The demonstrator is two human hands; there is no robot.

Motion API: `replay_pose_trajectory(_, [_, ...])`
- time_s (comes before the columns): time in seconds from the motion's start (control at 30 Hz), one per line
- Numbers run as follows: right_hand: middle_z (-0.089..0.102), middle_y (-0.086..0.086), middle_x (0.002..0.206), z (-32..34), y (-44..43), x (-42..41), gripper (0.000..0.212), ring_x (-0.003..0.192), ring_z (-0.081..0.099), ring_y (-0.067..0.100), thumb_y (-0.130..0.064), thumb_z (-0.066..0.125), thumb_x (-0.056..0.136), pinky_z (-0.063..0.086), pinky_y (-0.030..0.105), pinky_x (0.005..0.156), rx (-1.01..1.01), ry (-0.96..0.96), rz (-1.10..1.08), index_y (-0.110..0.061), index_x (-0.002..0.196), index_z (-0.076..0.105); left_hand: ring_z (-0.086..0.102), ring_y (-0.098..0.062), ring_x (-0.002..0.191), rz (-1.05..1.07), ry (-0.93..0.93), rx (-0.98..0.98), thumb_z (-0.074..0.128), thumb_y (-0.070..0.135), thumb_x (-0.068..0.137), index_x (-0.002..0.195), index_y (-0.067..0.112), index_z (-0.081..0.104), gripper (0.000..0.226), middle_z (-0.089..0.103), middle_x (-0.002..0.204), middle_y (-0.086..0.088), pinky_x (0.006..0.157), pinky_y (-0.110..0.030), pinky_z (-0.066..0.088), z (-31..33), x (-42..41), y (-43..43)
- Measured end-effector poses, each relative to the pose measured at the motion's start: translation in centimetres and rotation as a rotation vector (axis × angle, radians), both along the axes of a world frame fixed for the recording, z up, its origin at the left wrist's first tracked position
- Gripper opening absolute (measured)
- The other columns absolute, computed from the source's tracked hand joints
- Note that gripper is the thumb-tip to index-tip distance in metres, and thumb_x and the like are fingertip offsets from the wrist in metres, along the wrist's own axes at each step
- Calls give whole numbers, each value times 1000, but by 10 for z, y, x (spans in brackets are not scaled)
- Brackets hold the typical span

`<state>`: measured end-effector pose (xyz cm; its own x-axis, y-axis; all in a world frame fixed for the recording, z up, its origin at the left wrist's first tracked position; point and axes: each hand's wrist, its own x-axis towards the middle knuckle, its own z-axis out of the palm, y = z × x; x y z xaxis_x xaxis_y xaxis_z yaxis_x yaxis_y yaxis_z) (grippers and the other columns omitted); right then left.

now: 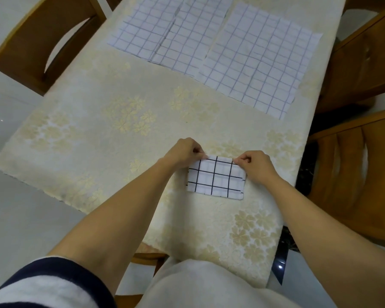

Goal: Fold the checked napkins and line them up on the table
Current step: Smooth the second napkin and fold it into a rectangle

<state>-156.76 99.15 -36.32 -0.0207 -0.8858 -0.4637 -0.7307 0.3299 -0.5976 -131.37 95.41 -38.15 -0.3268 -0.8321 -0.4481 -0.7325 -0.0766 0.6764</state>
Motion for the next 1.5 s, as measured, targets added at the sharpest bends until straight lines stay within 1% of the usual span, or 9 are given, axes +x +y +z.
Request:
replay_pose_trajectory(0.23, [66, -6, 76, -8, -6, -7, 16, 75, 59, 11, -26, 69, 95, 44, 24, 73, -8, 28, -76, -15, 84, 73, 59, -7, 78, 36, -20, 19, 77, 36, 92, 106, 12, 80, 28, 77, 101, -4, 60, -12, 37, 0, -2, 1])
replay_pose_trajectory(0.4, [66, -1, 83, -10, -5, -4, 17, 76, 58, 11, -26, 65, 98, 42, 21, 67, -28, 53, -88, -11, 91, 71, 58, -3, 76, 80, -9, 42, 76, 37, 93, 99, 12, 79, 26, 71, 89, 4, 60, -14, 38, 3, 0, 4])
replay_pose_trajectory(0.6, [58, 1, 80, -13, 3, -2, 12, 74, 56, 20, -22, 59, 101, 45, 24, 63, -94, 48, -107, -11, 98, 59, 64, -14, 83, 190, -26, 7, 68, 32, 99, 101, 12, 75, 21, 72, 94, -1, 64, -16, 42, -1, 13, 24])
replay_pose_trajectory(0.73, [62, 11, 104, -10, 4, 8, 22, 92, 62, 31, -27, 53, 103, 50, 37, 73, -118, 136, -123, -11, 118, 53, 65, -21, 100, 243, -47, -65, 67, 35, 99, 116, 12, 67, 29, 66, 112, -5, 74, -24, 49, 3, 7, 31])
replay_pose_trajectory(0.87, [53, 12, 137, 7, 16, 30, 42, 123, 51, 29, -27, 41, 106, 41, 41, 106, -405, 295, -107, -11, 145, 42, 52, -31, 121, 231, -254, -499, 59, 23, 103, 134, 7, 59, 35, 55, 136, -14, 96, -39, 50, 10, -4, 52])
replay_pose_trajectory(0.97, [34, 10, 160, 12, 37, 61, 51, 148, 30, 26, -17, 36, 107, 21, 39, 124, -386, 283, 103, -11, 157, 27, 43, -18, 139, 67, -103, -480, 41, 19, 109, 145, 14, 53, 38, 49, 151, -3, 112, -25, 34, 1, -29, 73])
replay_pose_trajectory(1.07, [17, 5, 167, -5, 55, 81, 57, 155, 10, 20, -10, 34, 107, 13, 38, 127, -361, 240, 215, -9, 160, 16, 21, -9, 155, -14, 1, -417, 40, 23, 110, 156, 18, 40, 46, 36, 164, 4, 125, -34, 27, -19, -43, 85])
replay_pose_trajectory(1.3, [-2, 8, 169, -34, 63, 78, 67, 155, -6, 20, -11, 36, 103, 6, 38, 127, -293, 307, 331, -4, 159, 0, 25, -21, 155, 10, 39, -448, 45, 12, 107, 157, 7, 38, 51, 37, 164, -5, 126, -33, 24, -24, -46, 95])
replay_pose_trajectory(1.5, [-4, 7, 169, -46, 63, 74, 58, 155, -9, 20, -29, 12, 107, 7, 41, 127, -262, 418, 364, -8, 158, -4, 24, -26, 155, -32, -34, -525, 43, 14, 109, 157, 3, 37, 50, 35, 164, -11, 129, -34, 14, -43, -46, 98])
